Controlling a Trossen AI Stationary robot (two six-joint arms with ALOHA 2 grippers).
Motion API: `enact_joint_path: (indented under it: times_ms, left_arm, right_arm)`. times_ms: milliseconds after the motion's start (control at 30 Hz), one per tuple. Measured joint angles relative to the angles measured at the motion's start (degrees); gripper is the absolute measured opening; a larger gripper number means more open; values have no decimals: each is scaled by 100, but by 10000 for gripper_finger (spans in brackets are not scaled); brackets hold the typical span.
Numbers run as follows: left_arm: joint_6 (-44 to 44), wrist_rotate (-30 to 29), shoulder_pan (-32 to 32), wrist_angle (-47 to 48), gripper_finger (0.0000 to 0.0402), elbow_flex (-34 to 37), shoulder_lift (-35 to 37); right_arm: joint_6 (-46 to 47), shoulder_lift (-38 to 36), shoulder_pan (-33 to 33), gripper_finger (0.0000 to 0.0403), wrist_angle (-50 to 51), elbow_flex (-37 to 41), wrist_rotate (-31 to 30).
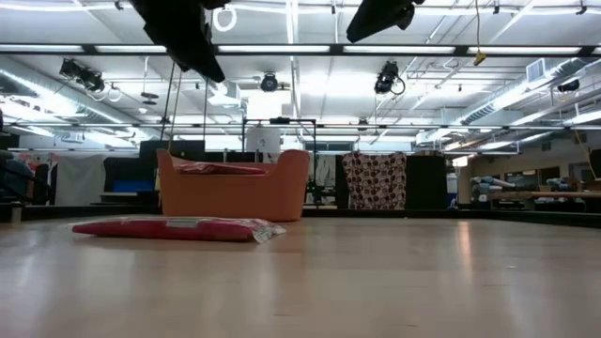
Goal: Sort popcorn bags into baskets
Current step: Put the red popcorn bag into the orange bin
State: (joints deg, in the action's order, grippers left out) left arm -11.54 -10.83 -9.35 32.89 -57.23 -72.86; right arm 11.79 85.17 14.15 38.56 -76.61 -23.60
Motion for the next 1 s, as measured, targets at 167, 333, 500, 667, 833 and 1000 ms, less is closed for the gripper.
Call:
enact_joint_path:
  times_ms: [167,333,500,667,833,1000]
  left_arm:
    - [-150,926,100,67,26,83,-264]
    - [-473,942,14,149,90,272,-721]
    - [-587,1002,-264,129,157,359,-1309]
    - [-557,1255,-444,166,187,429,-1818]
    - [-581,1203,-438,1028,178,435,-1993]
    - [-284,1118,-440,1278,157,596,-1687]
  right_arm:
    - [-285,0,-105,84,-72,0,361]
    - [-96,0,-219,84,-123,0,369]
    - [-46,66,-240,87,-238,-1,532]
    - [-80,427,-234,87,-259,-1,967]
    - [44,816,-223,87,-283,-1,1637]
    - [9,946,-129,87,-288,-1,1860]
